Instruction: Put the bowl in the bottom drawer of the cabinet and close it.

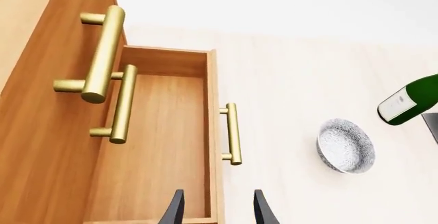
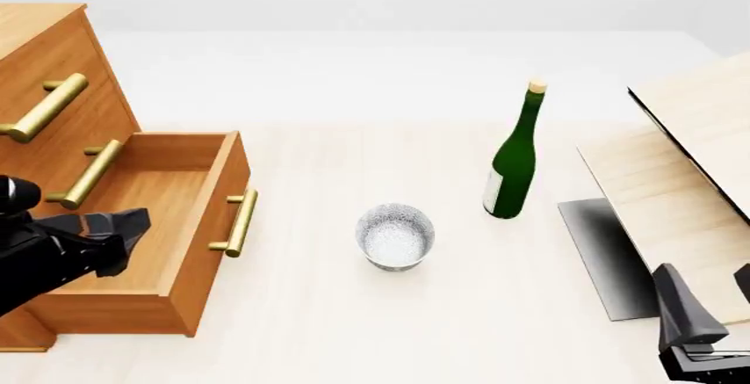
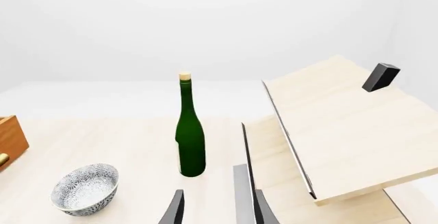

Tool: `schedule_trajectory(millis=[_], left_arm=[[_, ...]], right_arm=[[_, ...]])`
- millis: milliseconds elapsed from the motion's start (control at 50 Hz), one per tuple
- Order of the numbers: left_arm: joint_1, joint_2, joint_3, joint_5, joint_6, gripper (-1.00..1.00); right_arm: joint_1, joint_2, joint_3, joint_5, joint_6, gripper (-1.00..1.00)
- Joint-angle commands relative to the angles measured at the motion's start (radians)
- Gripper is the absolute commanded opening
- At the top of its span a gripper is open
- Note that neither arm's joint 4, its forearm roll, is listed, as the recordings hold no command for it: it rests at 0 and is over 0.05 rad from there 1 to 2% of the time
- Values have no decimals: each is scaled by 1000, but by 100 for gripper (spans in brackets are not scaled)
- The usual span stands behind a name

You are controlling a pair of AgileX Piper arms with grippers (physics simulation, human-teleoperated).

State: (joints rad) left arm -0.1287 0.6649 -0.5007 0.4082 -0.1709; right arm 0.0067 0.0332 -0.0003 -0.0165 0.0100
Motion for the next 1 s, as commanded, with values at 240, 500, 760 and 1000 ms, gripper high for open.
schedule_trajectory(millis=[240,500,760,1000], left_arm=[[-20,129,34,-123,-48,100],[-22,275,70,-238,-61,100],[-24,331,85,-282,-71,100],[-45,395,90,-334,-79,100]], right_arm=[[-2,-10,0,5,-3,100],[-2,-10,0,5,-3,100],[-1,-10,0,5,-3,100],[-2,-10,0,5,-3,100]])
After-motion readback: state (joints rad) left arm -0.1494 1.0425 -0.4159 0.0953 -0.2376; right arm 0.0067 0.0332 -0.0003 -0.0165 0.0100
